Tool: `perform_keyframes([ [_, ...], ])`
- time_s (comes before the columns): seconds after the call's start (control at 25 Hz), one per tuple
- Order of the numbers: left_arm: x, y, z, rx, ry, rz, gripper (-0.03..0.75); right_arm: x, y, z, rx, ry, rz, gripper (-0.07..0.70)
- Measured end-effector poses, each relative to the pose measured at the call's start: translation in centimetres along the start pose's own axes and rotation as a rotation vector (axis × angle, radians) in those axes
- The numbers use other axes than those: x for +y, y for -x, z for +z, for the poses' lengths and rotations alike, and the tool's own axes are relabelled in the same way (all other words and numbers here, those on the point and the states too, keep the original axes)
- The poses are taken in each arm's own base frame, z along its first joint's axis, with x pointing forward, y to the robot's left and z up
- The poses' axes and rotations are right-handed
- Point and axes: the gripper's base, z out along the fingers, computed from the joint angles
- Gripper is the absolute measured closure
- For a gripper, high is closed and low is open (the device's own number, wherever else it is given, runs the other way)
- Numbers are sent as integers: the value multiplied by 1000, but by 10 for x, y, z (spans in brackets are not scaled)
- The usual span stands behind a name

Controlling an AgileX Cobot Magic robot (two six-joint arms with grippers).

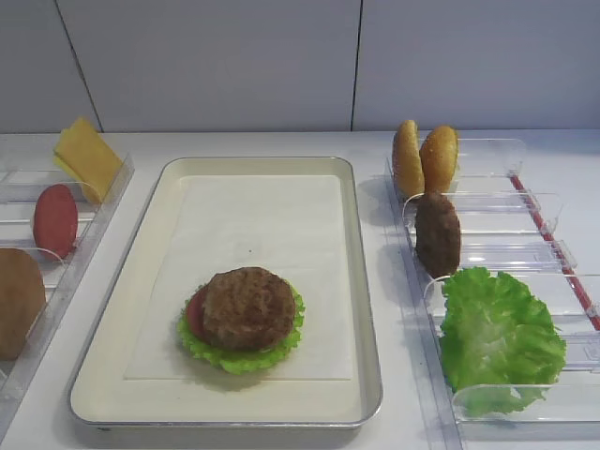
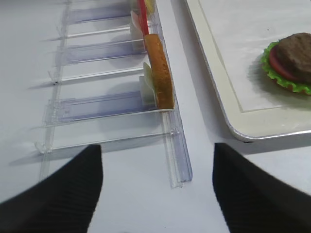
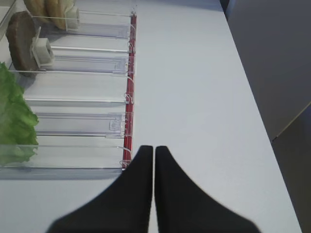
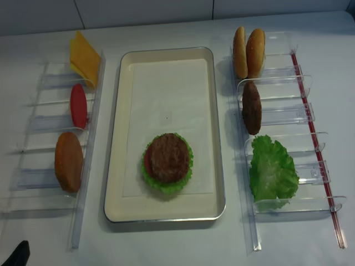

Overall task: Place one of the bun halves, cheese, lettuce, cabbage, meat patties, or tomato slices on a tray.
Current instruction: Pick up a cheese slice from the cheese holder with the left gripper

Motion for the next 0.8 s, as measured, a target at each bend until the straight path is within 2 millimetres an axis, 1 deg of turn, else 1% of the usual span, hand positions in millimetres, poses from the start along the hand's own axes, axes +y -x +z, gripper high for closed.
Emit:
perform_keyframes([
  [0.8, -2, 1, -1, -8, -23, 1, 289, 0, 0, 0, 0, 0, -2, 218],
])
